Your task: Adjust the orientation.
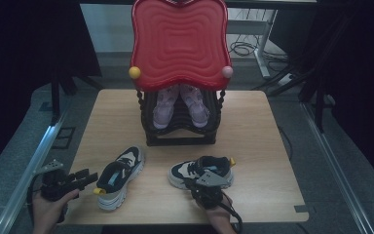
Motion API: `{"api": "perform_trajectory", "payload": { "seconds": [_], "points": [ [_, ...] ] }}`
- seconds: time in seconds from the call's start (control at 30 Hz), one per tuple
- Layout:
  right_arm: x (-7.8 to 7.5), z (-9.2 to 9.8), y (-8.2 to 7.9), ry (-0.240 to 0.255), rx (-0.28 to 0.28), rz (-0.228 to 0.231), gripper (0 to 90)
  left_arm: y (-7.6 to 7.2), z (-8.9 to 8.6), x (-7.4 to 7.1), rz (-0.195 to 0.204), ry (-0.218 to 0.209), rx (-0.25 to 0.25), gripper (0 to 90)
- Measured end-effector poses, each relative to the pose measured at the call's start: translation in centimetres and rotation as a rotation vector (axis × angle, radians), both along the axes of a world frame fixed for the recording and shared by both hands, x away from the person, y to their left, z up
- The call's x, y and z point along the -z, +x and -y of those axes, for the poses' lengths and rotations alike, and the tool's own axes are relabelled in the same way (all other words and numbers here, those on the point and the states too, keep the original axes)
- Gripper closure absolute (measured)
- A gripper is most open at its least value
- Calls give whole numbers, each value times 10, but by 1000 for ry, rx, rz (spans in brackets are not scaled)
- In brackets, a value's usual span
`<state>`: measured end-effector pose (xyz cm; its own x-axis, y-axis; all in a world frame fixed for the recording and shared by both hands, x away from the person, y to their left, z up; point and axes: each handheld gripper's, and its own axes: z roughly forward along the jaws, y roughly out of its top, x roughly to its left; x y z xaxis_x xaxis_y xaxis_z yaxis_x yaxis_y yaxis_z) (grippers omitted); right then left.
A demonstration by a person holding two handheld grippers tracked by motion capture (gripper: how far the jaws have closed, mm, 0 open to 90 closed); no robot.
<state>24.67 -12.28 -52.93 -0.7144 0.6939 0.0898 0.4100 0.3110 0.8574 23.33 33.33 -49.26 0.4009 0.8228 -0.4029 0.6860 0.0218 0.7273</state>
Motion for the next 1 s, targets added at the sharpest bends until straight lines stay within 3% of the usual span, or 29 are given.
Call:
{"api": "perform_trajectory", "payload": {
  "seconds": [0.13,0.27,0.57,0.83,1.0],
  "points": [
    [-5,4,-5,15,-16,14,898,-1,-1,-1,3,-3,-3,453],
    [-19,16,-12,62,-18,35,898,-1,-2,-1,3,-4,-6,453],
    [-46,59,-15,153,45,72,898,0,0,1,-2,2,-3,453],
    [-74,104,5,237,164,128,898,0,0,3,-8,0,-3,453],
    [-72,130,31,250,225,117,898,1,1,4,-12,-2,-3,453]
  ]
}}
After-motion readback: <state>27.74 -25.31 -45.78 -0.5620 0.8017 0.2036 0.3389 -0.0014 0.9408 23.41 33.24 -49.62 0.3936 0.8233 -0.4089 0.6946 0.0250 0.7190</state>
